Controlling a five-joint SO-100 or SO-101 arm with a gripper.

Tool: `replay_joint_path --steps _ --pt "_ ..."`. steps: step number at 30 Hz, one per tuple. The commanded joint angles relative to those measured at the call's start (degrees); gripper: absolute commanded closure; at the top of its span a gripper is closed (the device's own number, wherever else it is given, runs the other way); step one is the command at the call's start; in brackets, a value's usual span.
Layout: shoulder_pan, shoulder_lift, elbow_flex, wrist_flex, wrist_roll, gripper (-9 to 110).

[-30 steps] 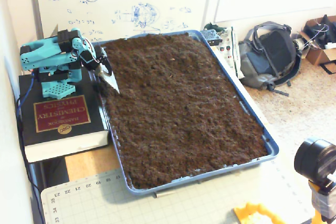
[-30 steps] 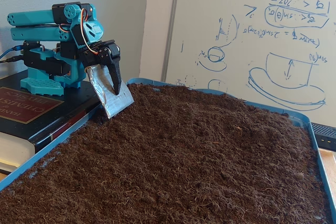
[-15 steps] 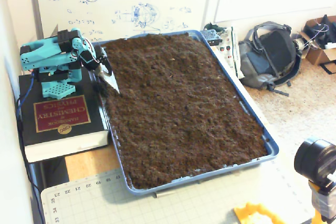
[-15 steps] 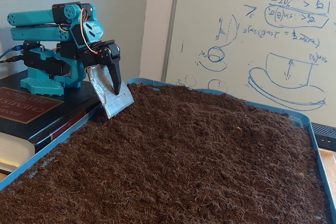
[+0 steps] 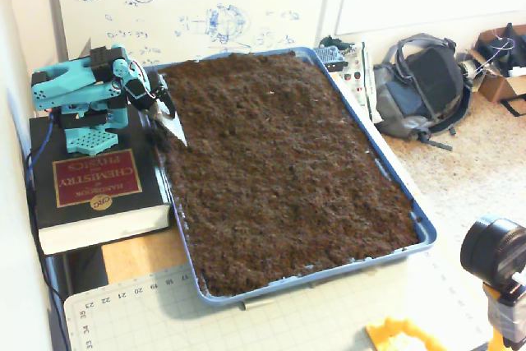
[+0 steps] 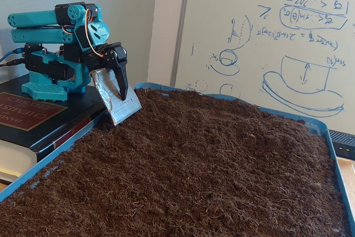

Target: Build a berm.

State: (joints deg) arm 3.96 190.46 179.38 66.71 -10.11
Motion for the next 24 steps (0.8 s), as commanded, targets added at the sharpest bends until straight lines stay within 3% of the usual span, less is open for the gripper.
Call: replay_joint_path --steps 1,7,16,24 --pt "-0.09 1.85 -0.44 0.26 0.35 101" --pt "-2.29 1.85 -1.85 -0.35 0.35 101" --pt "-4.57 -7.47 -23.38 0.97 1.76 101" --pt "-11.25 -31.73 -39.81 1.05 21.45 101"
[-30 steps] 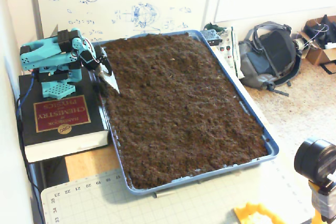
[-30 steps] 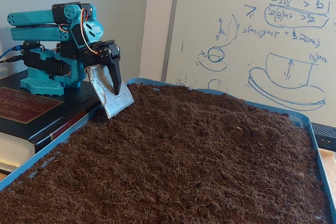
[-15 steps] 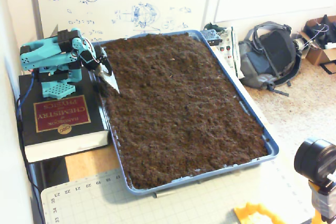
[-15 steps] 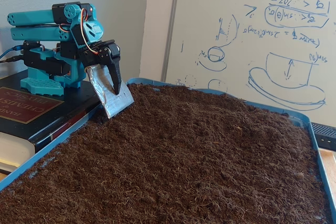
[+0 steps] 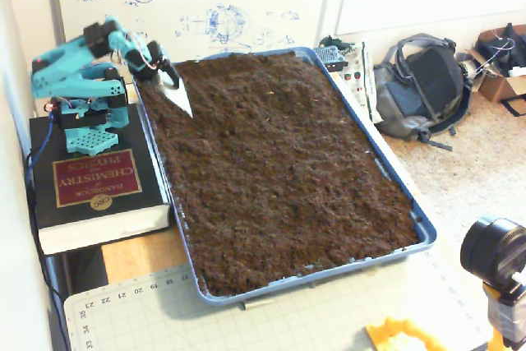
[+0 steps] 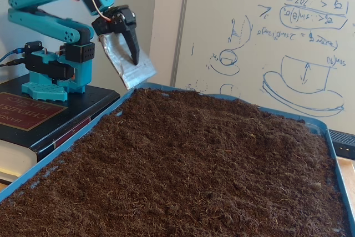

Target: Build a berm.

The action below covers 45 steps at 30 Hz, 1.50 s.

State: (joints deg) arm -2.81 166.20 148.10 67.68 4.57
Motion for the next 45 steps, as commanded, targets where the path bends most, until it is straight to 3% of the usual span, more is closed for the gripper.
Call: replay_joint_path --steps 1,7,13,23,45 --pt "-6.68 -10.37 -9.4 0.0 9.58 101" --pt "-18.19 -27.86 -14.41 -0.7 24.17 101" --pt "-25.75 -41.22 -20.74 -0.26 29.53 101" --pt "-31.38 -60.64 -24.96 -0.7 30.41 101" --pt "-31.73 -74.71 -29.62 -0.88 29.36 101"
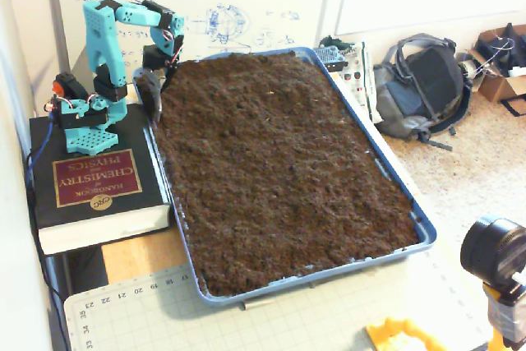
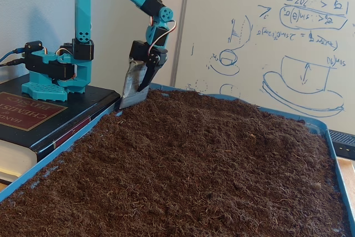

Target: Build a berm.

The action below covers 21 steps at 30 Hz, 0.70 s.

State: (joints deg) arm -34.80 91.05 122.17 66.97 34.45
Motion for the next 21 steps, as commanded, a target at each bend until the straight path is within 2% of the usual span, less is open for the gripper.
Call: replay_joint_path --steps 1,7,15,21 --pt "0.26 0.26 -3.78 -0.18 -0.53 101" --pt "0.35 0.18 -3.78 -1.58 -0.7 101" --pt "1.23 -5.1 -2.72 -14.94 -0.7 101" --pt "3.25 -8.88 -3.34 -18.72 -5.19 101"
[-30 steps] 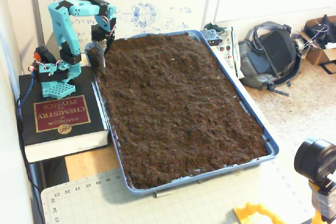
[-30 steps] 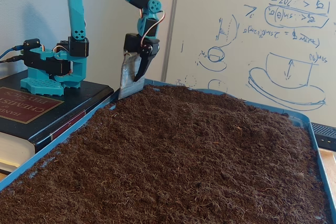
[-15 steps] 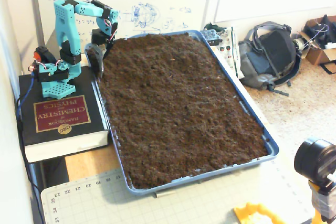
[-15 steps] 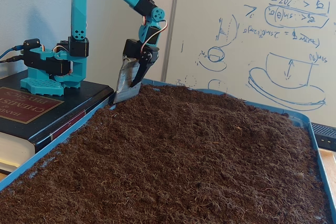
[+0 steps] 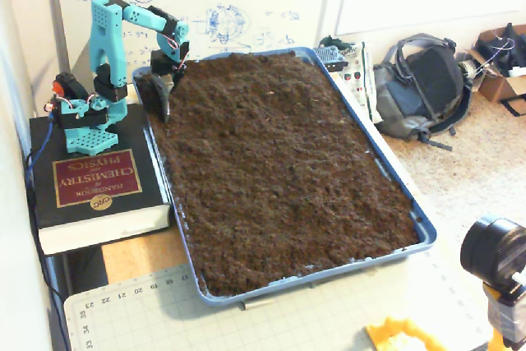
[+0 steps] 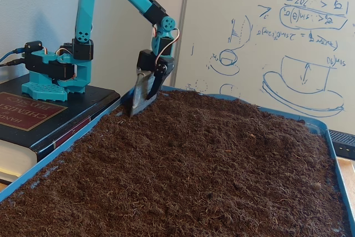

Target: Build a berm.

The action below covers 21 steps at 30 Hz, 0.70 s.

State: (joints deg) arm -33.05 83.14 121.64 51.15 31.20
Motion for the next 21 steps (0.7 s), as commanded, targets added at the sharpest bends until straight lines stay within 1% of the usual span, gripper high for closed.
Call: replay_joint_path --steps 1,12,21 --pt "1.93 -1.05 -3.16 -2.9 -2.9 101" --pt "8.17 0.09 -9.14 -2.99 -10.72 101" --pt "13.18 0.09 -14.68 -2.99 -14.33 101"
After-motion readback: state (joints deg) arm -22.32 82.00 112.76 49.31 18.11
